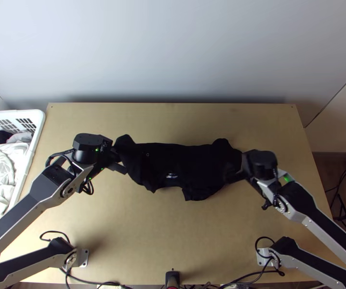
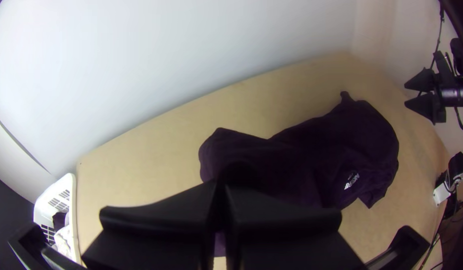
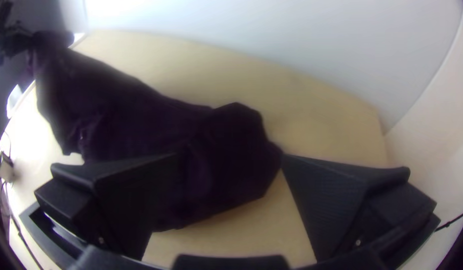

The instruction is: Fold the t-shirt

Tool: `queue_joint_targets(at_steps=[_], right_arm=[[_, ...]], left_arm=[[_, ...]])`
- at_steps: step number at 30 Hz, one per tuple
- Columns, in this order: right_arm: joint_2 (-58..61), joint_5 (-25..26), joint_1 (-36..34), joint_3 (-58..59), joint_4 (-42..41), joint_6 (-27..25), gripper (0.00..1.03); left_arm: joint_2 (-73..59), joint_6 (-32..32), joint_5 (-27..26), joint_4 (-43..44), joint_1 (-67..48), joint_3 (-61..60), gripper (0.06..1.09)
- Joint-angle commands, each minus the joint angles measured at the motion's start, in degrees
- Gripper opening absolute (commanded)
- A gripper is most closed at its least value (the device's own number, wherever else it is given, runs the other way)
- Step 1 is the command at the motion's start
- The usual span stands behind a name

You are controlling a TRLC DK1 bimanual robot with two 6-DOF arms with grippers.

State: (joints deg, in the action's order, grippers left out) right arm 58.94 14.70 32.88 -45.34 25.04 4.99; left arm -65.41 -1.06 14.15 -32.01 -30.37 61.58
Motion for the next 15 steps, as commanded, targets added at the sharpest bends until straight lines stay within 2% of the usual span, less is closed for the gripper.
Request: queue_joint_targets(at_steps=[1, 6, 15], right_arm=[[2.67, -11.71, 3.94, 1.22, 1.42, -1.13, 0.90], [4.26, -14.44, 7.11, 2.10, 2.38, -2.36, 0.90], [9.09, -14.61, 12.20, 2.19, 0.80, -6.22, 0.90]], left_arm=[[0.72, 0.27, -0.18, 0.02, 1.54, -1.03, 0.10], [0.72, 0.27, -0.18, 0.11, 1.89, -1.55, 0.10], [0.81, 0.09, -0.27, 0.11, 1.81, -2.34, 0.10]])
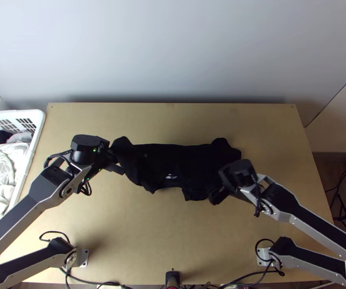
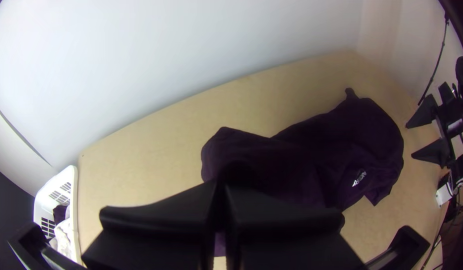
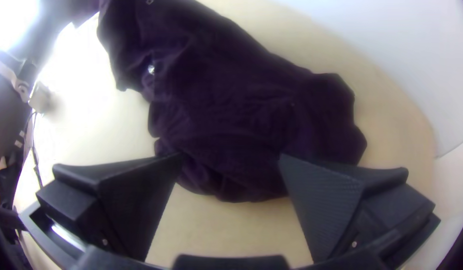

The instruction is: Fold the t-shirt

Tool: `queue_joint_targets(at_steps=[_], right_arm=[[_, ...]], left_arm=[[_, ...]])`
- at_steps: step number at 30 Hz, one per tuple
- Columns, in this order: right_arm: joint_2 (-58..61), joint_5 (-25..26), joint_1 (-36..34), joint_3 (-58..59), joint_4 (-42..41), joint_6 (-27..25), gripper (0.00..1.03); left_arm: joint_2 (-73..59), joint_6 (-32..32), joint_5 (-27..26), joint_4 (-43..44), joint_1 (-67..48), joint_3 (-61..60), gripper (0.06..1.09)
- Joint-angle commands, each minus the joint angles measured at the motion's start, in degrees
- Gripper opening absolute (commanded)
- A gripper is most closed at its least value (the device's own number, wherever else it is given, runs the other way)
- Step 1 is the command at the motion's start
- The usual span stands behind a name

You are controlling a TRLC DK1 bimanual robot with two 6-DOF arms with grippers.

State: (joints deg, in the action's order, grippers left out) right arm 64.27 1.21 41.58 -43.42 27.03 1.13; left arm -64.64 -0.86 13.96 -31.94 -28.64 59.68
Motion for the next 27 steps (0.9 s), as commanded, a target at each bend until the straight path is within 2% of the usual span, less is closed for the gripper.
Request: queue_joint_targets(at_steps=[1, 8, 11, 13, 19, 27], right_arm=[[4.64, -1.13, 3.77, 0.26, -1.98, -2.44, 0.90], [9.56, -0.16, 3.77, 0.00, -6.99, -2.18, 0.90], [10.70, 0.11, 1.84, 0.09, -8.39, -3.76, 0.78], [11.49, 0.11, 0.43, -0.09, -8.83, -4.82, 0.64], [11.58, 0.02, -3.26, -1.84, -10.94, -6.40, 0.02], [8.06, -1.04, -8.27, -11.25, -5.23, -8.60, 0.03]], left_arm=[[-0.05, -0.10, -0.07, 0.04, 0.08, -0.44, 0.10], [0.75, -0.37, -0.07, 0.04, 0.08, -1.23, 0.10], [1.18, -0.37, -0.07, 0.04, 0.08, -1.67, 0.10], [1.45, -0.46, -0.07, 0.04, 0.08, -2.02, 0.10], [1.98, -0.63, -0.07, 0.04, 0.08, -2.02, 0.10], [3.47, -0.89, 0.02, 0.04, 0.69, 0.26, 0.10]])
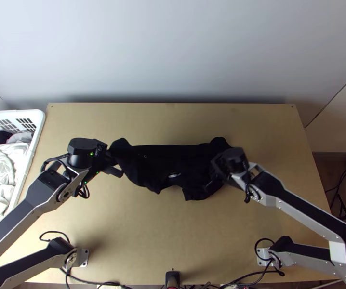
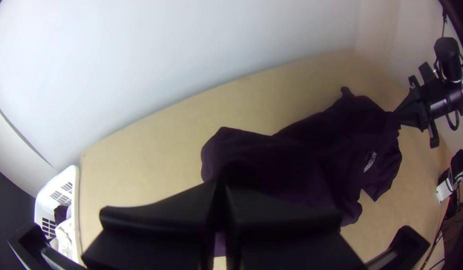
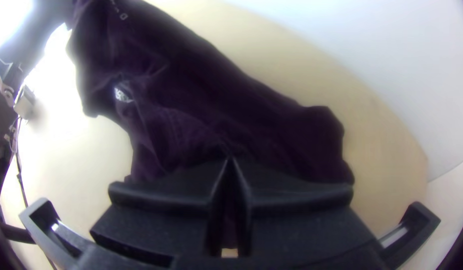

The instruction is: Fold the t-shirt

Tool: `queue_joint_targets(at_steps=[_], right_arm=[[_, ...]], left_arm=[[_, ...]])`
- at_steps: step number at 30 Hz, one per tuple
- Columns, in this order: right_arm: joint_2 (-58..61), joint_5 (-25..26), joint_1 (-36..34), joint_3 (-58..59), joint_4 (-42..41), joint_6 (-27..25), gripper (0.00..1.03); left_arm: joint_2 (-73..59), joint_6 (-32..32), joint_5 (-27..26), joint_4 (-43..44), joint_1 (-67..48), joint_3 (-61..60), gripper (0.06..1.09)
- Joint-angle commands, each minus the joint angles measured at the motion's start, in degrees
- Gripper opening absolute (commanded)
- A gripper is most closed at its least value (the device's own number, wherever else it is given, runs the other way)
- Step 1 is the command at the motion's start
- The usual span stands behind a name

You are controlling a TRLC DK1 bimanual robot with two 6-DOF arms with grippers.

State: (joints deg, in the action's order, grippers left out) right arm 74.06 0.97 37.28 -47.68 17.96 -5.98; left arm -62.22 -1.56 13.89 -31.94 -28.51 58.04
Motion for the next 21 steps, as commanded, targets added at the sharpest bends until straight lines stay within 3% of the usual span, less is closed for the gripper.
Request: queue_joint_targets(at_steps=[1, 8, 21], right_arm=[[-1.99, -0.80, -4.41, -9.01, 5.07, -1.76, 0.03], [-3.57, -0.45, -6.60, -24.04, 10.87, -3.51, 0.03], [-1.90, 7.64, -3.88, -51.02, 15.97, -6.85, 0.03]], left_arm=[[1.13, -0.20, 0.08, 0.04, 0.91, 2.78, 0.10], [1.31, -0.28, 0.08, 0.04, 4.17, 10.87, 0.10], [5.00, -4.94, 0.08, 4.17, 8.47, 27.04, 0.10]])
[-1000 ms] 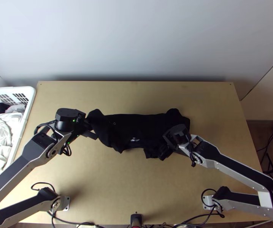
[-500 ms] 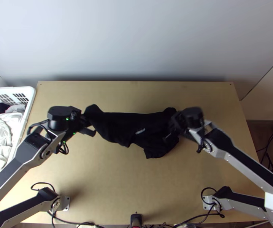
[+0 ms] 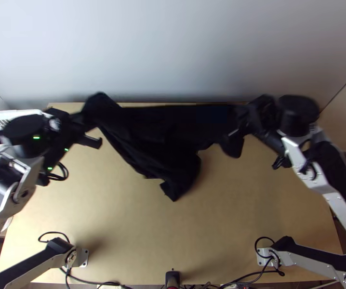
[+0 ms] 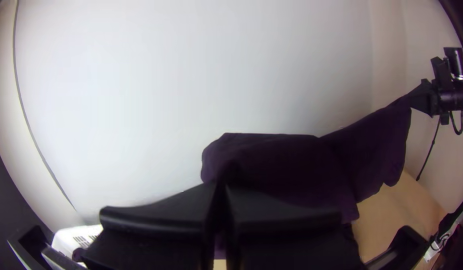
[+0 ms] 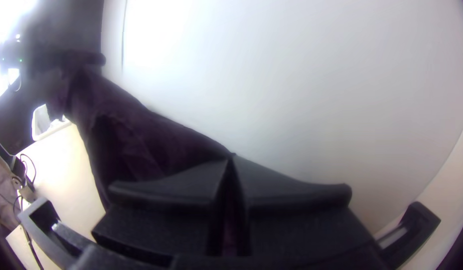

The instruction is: Fold the t-shirt

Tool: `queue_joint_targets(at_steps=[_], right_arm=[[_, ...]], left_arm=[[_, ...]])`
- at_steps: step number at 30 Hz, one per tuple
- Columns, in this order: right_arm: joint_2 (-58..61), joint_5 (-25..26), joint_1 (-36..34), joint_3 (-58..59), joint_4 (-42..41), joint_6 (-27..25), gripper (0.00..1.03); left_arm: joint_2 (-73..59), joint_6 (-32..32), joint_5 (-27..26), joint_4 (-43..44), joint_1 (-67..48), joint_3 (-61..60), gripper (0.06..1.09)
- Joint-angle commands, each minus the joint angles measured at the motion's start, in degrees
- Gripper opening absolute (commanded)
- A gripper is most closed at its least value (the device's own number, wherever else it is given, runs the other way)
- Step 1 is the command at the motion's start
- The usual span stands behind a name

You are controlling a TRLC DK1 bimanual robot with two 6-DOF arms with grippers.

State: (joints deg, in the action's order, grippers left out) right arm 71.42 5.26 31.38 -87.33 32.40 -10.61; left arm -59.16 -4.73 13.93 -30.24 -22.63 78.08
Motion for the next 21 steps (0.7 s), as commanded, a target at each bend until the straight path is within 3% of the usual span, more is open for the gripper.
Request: queue_joint_targets(at_steps=[1, 6, 12, 21], right_arm=[[0.83, 3.71, 2.99, -12.34, 1.35, -2.66, 0.03], [0.83, 5.55, 8.26, -15.59, -1.38, -6.00, 0.03], [4.70, 7.75, 16.88, -22.18, -4.54, -13.65, 0.03], [12.17, 10.04, 25.84, -30.97, -3.14, -13.56, 0.03]], left_arm=[[2.29, -1.77, 0.04, 2.99, 3.47, 7.79, 0.10], [4.31, -1.77, 0.13, 5.72, 6.90, 12.44, 0.10], [5.81, -3.00, 1.10, 8.00, 8.57, 20.09, 0.10], [6.69, -3.09, 1.18, 9.06, 14.37, 22.99, 0.09]])
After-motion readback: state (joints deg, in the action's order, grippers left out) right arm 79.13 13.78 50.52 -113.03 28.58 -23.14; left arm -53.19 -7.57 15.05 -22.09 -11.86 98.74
